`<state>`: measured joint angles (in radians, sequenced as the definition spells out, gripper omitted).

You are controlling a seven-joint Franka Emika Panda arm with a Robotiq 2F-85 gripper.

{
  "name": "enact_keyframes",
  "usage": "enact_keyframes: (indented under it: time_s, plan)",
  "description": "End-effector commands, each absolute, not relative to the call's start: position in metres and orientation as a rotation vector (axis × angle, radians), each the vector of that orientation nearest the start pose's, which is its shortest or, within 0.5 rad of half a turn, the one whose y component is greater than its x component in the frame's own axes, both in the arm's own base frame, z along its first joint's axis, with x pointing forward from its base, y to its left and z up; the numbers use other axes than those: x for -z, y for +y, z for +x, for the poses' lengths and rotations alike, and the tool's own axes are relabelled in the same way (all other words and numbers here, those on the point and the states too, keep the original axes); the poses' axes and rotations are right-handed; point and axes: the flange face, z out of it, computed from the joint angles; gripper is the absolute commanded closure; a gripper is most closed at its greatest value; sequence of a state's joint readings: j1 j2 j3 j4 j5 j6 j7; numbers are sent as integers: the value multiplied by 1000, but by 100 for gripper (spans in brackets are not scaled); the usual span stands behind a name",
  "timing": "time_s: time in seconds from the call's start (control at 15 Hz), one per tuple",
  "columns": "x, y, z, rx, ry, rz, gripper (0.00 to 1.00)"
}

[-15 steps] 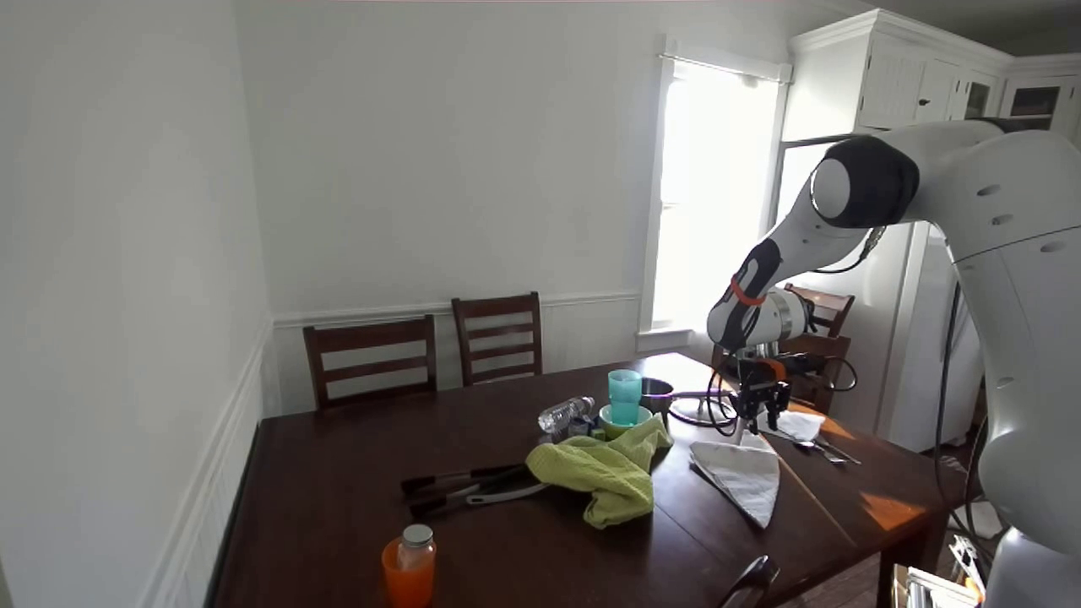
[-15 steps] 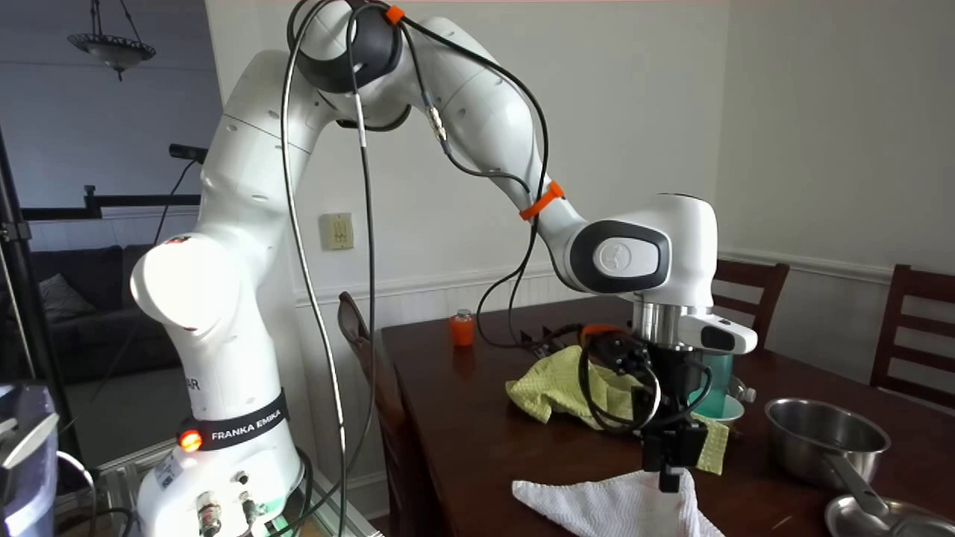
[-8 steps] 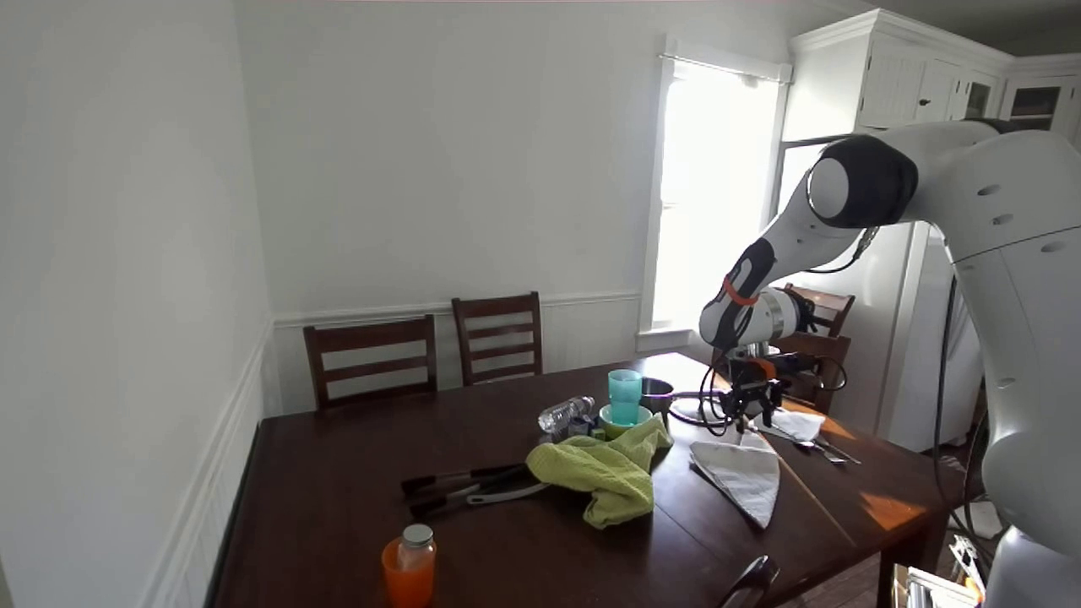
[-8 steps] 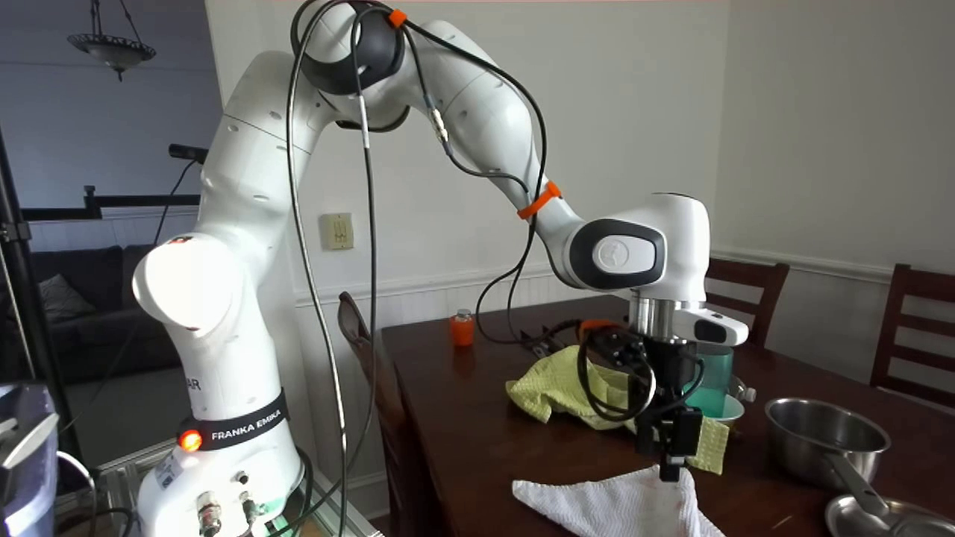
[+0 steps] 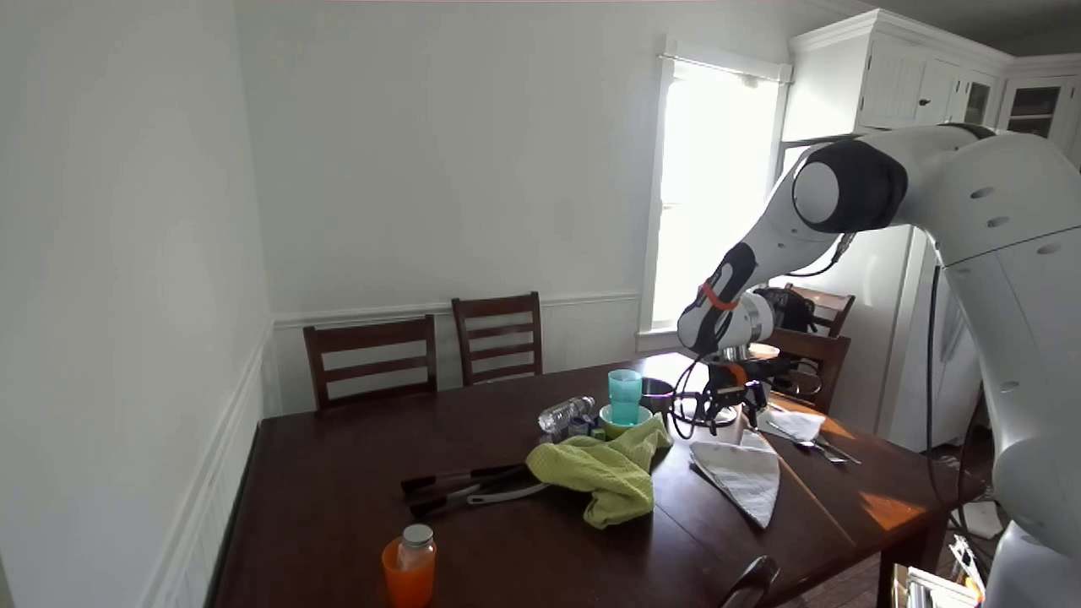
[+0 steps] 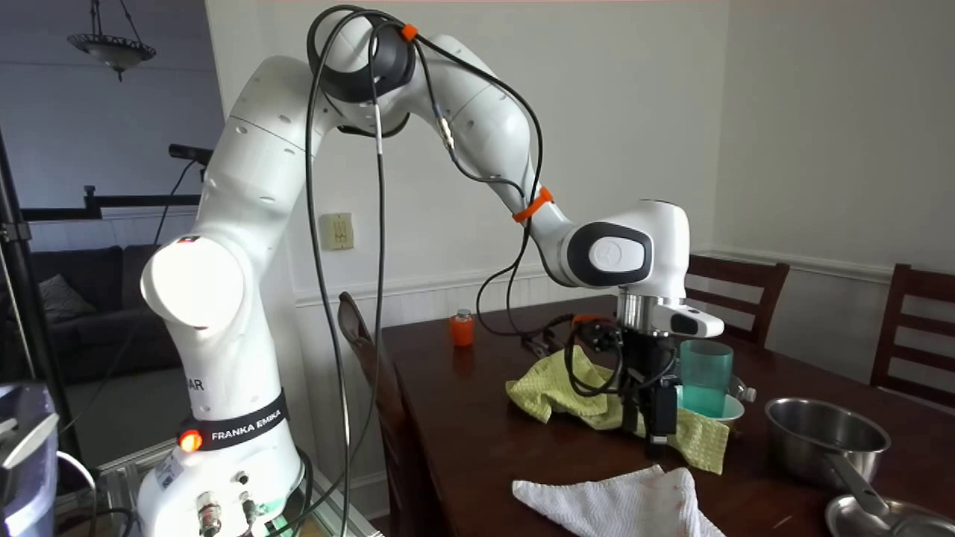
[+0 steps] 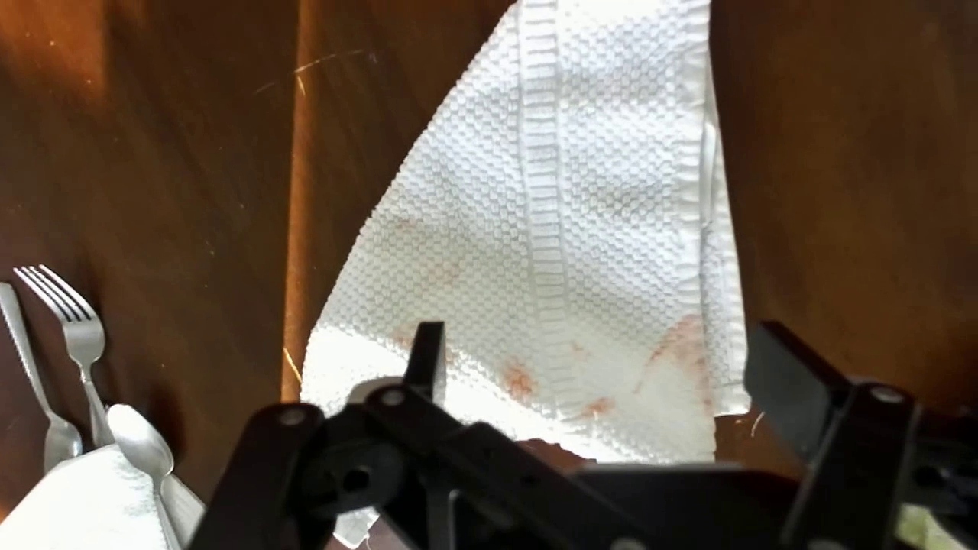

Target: Unfold the white towel twice

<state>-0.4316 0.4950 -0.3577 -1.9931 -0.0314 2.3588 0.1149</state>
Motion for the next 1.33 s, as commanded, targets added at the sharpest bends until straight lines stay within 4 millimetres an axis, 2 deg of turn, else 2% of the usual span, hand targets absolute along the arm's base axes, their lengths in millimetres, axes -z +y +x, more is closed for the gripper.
enact_keyframes:
  time_s: [0.0,0.27,0.47,0.73,0.93,1.2,1.27]
  plan:
    - [-202,-428,430,-237,1431,-2939,0]
    - [-190,-432,439,-180,1483,-2921,0]
    - [-186,-440,450,-48,1539,-2896,0]
    - [-176,-442,468,60,1555,-2895,0]
    - [-165,-439,481,91,1556,-2895,0]
    - [-151,-439,487,93,1567,-2906,0]
    - [-148,-440,489,91,1567,-2910,5]
